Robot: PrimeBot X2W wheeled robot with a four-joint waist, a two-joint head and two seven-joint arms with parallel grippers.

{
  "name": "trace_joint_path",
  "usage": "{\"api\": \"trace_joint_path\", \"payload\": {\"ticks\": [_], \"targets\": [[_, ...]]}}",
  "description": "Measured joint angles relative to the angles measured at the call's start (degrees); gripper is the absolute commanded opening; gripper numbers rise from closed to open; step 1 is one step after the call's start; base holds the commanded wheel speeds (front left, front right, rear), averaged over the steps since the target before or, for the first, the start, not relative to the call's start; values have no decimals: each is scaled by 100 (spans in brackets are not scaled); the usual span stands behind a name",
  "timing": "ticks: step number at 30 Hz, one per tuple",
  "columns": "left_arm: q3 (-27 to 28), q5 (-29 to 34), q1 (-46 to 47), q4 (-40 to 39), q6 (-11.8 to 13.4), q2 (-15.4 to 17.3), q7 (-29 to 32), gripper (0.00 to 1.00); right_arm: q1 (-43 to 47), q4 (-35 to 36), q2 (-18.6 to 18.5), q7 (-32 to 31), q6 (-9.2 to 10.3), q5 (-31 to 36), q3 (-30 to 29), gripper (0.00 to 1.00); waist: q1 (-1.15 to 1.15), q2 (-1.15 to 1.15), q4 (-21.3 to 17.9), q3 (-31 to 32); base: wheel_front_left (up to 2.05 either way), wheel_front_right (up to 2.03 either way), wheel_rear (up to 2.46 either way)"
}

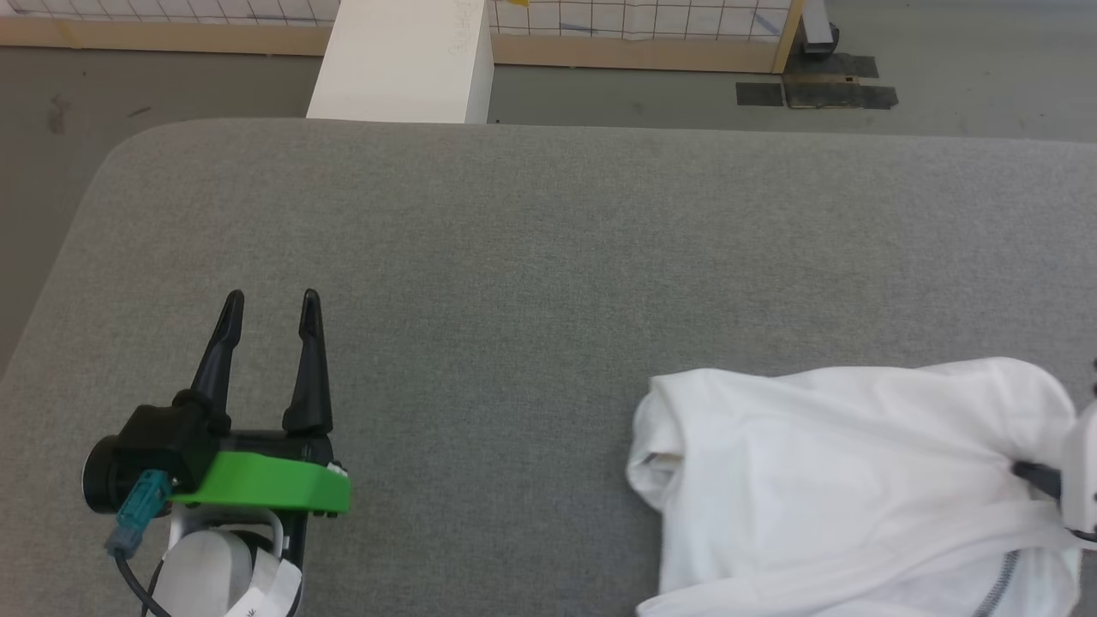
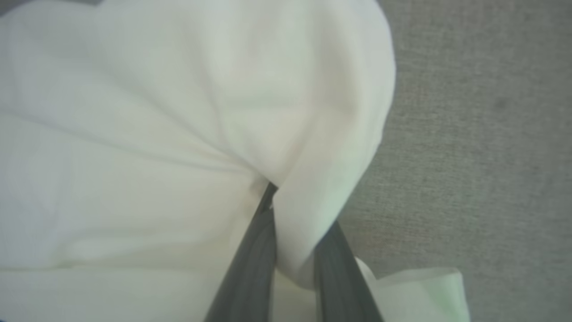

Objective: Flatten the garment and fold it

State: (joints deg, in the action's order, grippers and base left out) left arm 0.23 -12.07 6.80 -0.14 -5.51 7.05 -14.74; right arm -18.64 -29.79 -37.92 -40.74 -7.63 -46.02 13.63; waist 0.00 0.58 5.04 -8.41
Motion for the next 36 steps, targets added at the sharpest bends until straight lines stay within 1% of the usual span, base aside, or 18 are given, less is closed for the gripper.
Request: {"api": "trace_joint_path", "payload": {"ticks": [3, 5, 8, 12, 19, 24, 27, 32, 36], "targets": [[22, 3, -15, 13, -8, -9, 0, 100, -1, -187, -40, -20, 1, 301, -282, 0, 0, 0, 2, -4, 0, 0, 0], [34, 11, -46, 26, -27, -13, 0, 100, -2, -192, -31, -58, 1, 471, -376, 0, 0, 0, -11, 5, 0, 0, 0], [63, 19, -91, 60, -48, -22, 0, 100, -3, 14, -31, -216, 2, 768, -325, 0, 0, 0, -43, 38, 0, 0, 0], [90, 33, -175, 98, -49, -45, 0, 100, -1, 559, -98, -764, 3, 1062, -127, 0, 0, 0, -100, 143, 0, 0, 0], [89, 33, -320, 160, -57, -96, 0, 100, 76, 2023, -110, -1926, 4, 1195, 16, 0, 0, 0, -218, 360, 0, 0, 0], [79, 33, -325, 175, -83, -118, 0, 100, 255, 2931, 214, -2550, 4, 1141, 164, 0, 0, 0, -238, 429, 0, 0, 0], [81, 33, -325, 181, -99, -125, 0, 100, 262, 3230, 470, -2704, 4, 1151, 352, 0, 0, 0, -224, 435, 0, 0, 0], [70, 33, -326, 179, -101, -137, 0, 100, 236, 3292, 955, -2720, 4, 1188, 702, 0, 0, 0, -190, 390, 0, 0, 0], [55, 32, -324, 182, -107, -156, 0, 100, 112, 3097, 1285, -2560, 4, 1239, 1051, 0, 0, 0, -143, 323, 0, 0, 0]]}}
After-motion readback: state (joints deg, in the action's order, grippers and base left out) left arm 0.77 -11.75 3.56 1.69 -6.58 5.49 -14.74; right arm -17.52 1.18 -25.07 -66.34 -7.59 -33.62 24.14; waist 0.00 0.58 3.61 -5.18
